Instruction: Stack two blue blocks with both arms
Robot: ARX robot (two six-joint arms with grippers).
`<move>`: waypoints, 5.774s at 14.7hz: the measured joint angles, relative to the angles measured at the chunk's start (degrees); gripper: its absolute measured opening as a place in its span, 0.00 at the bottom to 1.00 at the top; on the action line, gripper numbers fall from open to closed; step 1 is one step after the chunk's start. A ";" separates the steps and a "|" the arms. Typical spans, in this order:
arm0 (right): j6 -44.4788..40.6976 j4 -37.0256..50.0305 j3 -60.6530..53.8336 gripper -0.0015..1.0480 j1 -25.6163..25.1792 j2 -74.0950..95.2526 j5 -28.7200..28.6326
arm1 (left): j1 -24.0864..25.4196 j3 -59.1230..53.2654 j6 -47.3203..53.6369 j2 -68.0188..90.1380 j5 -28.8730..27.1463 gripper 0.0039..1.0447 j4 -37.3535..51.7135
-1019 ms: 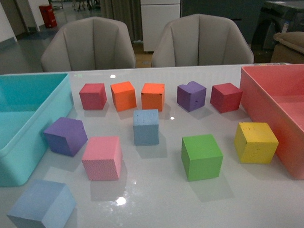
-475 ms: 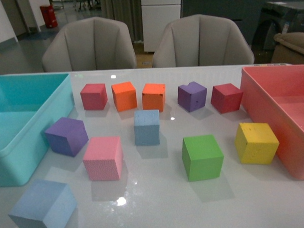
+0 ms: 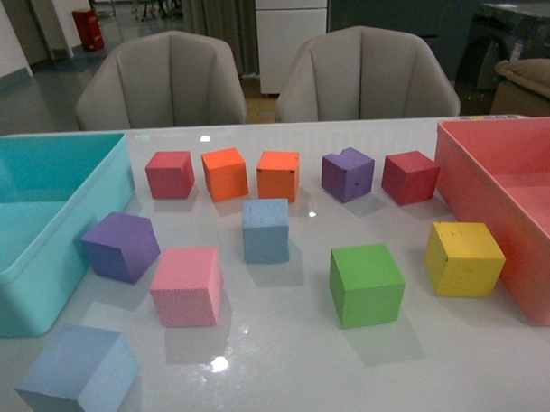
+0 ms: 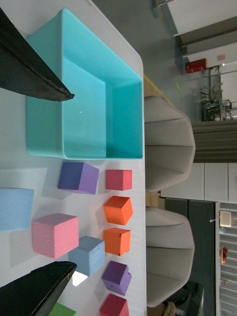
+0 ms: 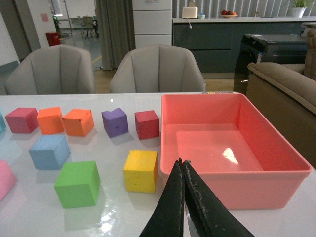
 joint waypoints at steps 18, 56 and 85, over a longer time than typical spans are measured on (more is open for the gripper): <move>-0.07 0.02 0.00 0.94 0.00 0.00 -0.04 | -6.01 6.10 0.79 38.69 7.43 0.94 18.16; -0.04 0.02 0.00 0.94 0.00 0.00 -0.02 | -26.16 48.02 0.13 107.34 -5.27 0.43 27.17; -0.04 0.04 0.00 0.94 0.00 0.00 -0.02 | -26.01 76.22 -9.31 127.14 -9.99 0.94 17.29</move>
